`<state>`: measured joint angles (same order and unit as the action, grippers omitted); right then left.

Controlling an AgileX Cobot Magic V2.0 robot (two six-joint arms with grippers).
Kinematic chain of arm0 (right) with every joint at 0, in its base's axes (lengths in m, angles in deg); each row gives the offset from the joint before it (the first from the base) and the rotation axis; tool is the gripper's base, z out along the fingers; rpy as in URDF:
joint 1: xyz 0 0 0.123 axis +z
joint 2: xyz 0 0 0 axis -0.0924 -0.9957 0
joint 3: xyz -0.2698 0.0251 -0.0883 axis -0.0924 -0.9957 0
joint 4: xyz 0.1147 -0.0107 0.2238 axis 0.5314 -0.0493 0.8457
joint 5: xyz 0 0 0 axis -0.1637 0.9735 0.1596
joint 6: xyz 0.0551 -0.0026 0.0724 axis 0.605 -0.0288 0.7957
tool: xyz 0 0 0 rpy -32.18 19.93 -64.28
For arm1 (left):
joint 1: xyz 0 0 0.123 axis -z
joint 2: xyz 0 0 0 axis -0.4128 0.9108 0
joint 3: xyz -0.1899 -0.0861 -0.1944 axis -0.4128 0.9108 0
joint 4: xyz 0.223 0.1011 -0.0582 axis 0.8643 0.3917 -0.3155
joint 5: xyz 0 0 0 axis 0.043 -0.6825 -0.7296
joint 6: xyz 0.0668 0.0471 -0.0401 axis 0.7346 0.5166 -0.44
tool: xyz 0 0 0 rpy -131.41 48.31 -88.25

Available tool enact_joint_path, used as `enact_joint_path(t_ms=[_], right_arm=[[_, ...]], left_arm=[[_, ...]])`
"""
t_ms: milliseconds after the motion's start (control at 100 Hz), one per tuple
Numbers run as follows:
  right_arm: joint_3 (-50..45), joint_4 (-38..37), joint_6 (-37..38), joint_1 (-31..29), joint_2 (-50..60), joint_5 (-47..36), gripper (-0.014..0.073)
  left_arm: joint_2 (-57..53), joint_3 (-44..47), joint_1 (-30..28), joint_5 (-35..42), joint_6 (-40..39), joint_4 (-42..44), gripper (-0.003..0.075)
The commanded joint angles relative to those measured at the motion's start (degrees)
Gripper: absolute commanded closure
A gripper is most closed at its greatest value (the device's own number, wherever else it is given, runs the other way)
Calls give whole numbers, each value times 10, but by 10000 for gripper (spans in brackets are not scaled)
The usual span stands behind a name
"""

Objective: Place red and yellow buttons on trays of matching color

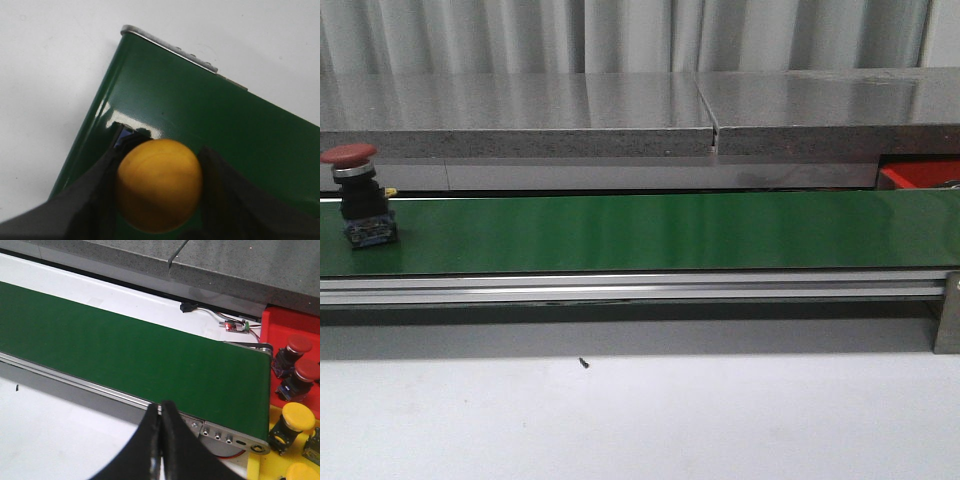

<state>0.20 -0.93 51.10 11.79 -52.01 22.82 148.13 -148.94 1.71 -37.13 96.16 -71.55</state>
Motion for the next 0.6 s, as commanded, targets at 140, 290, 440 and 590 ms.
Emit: enact_joint_path(t_ms=[140, 290, 440, 590], right_arm=[[14, 7, -6, 2, 1, -41, 708], [14, 7, -6, 2, 1, -41, 708], [14, 7, -6, 2, 1, -41, 708], [14, 7, -6, 2, 1, -41, 708]], left_arm=[[-27, -13, 3, 22, 0, -18, 250], [-27, -13, 3, 19, 0, -18, 153], [-43, -13, 3, 20, 14, -18, 154], [-83, -13, 3, 27, 58, -26, 207]])
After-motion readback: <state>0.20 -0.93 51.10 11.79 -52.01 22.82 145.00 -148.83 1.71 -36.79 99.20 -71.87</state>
